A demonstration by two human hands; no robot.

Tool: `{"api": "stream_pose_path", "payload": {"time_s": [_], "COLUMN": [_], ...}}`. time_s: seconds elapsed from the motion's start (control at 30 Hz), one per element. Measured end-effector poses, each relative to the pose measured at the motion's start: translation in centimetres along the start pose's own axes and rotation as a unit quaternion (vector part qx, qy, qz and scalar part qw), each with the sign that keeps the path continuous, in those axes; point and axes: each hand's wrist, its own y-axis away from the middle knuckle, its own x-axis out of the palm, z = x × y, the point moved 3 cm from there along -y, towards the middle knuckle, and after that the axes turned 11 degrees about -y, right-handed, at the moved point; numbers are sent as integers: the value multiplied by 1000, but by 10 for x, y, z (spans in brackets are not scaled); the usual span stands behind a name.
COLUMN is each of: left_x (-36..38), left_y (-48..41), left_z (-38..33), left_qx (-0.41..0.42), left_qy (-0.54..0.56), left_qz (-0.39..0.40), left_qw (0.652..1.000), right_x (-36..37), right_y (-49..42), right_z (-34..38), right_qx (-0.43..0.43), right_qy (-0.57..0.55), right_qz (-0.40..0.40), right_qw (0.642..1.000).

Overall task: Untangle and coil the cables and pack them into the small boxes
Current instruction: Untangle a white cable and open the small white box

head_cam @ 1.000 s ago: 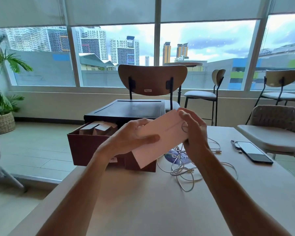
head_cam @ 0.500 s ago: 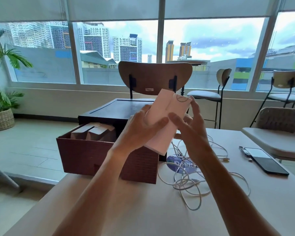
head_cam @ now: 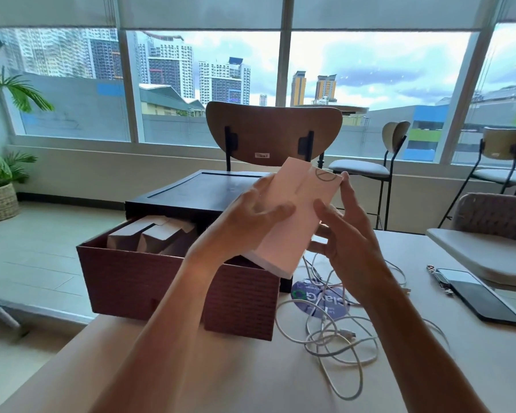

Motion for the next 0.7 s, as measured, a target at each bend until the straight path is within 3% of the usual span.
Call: {"api": "stream_pose_path", "payload": {"time_s": [0.2,0.5,0.7], "left_x": [2,-9,-26], "left_y": [7,16,27], "left_z": [2,13,9], "left_qx": [-10,-79,-178], "left_qy": [75,156,167], "left_qz": [52,115,122], "left_qw": [996,978,962], "right_x": [1,8,15], "right_y": [1,2,3], "right_z": [0,-11,-17], "right_qx": [20,8,42], "right_qy": [-44,-46,43], "right_qz": [55,8,-27], "right_qw": [997,999,998]}}
